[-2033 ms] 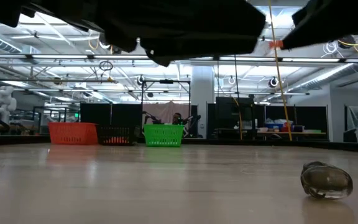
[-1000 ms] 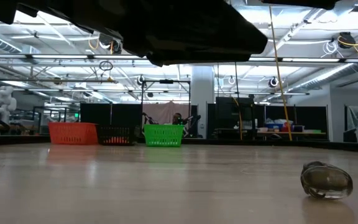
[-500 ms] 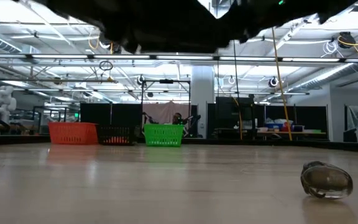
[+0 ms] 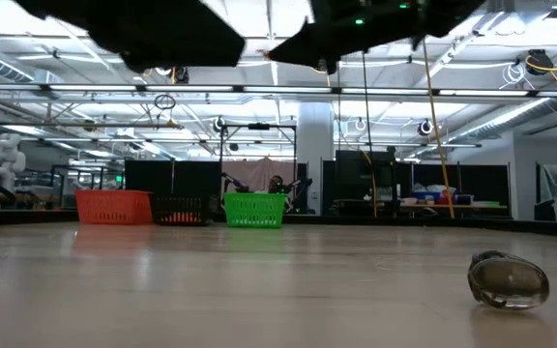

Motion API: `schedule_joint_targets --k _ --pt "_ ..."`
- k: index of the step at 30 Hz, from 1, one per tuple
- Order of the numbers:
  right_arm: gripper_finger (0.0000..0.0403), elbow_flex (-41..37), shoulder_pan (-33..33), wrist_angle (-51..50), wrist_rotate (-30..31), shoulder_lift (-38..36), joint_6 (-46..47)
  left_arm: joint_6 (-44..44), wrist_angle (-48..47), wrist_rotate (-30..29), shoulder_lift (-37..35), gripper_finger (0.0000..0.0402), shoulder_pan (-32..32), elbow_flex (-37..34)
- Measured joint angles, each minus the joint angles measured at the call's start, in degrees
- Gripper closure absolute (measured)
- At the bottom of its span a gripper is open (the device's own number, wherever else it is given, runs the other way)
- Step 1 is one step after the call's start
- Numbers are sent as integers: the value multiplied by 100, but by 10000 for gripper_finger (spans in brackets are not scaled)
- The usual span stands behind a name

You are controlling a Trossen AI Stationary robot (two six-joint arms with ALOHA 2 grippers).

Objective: Sort Halloween decoration
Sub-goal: Put the black skull toy into the orange bin

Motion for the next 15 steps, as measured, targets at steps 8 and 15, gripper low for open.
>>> schedule_joint_targets --k 8,15 --pt "403 1680 -277 -679 -21 1390 169 -613 -159 -482 -364 240 -424 -473" --pt "403 2297 -478 -402 -8 2405 738 -708 -276 -1045 -378 240 -814 -467"
